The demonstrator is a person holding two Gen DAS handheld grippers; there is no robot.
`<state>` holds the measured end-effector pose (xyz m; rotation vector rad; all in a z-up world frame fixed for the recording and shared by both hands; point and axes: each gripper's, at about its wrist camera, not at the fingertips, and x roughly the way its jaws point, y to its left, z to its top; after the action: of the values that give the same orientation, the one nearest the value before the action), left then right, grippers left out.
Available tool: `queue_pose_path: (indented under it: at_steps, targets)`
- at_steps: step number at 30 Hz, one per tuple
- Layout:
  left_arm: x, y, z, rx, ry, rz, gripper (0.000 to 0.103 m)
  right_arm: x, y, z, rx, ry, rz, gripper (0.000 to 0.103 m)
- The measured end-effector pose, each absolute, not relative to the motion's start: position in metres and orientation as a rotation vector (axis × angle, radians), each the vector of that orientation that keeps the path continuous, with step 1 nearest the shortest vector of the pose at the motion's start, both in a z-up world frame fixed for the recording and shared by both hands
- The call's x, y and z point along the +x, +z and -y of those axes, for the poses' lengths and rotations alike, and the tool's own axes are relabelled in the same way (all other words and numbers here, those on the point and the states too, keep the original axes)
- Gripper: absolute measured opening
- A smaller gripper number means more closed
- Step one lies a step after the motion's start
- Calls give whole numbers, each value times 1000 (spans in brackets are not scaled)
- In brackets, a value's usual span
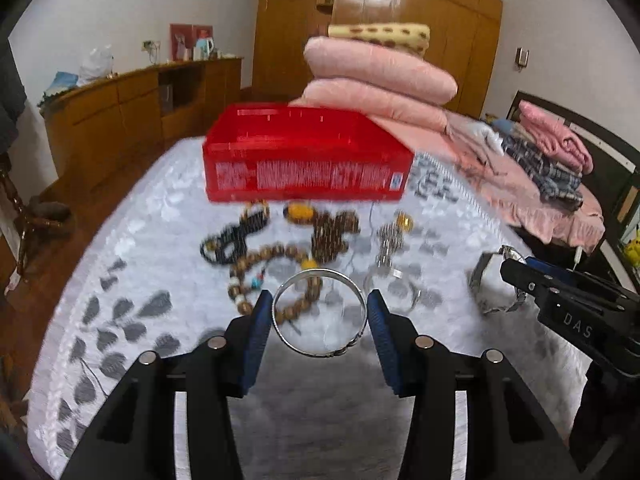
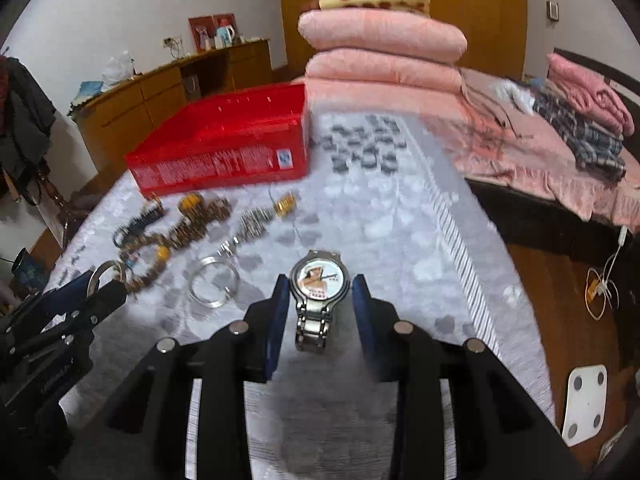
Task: Organize jewelry
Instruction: 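Carry the bangle and watch over the red tray and release them, then withdraw both grippers from the red tray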
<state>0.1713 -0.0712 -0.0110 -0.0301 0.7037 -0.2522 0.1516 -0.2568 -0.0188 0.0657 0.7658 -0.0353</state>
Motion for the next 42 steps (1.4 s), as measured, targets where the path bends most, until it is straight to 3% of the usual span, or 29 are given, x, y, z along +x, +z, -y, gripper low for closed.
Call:
queue_pose_path:
  at_steps: [13,23,32,42]
  targets:
    - [208,46,60,-36,-235,-539,48,181,47,243,37,70,-638,31]
    - [289,79,56,-42,-219,-492,48,256,94,218,1,130,-555,31]
    - [372,42,59,-45,-202,-587,48,348,63,204,22,163,-650,31]
    - [393,13,62,-30,-214,-654,49,374,29,206,18,153,-730,33]
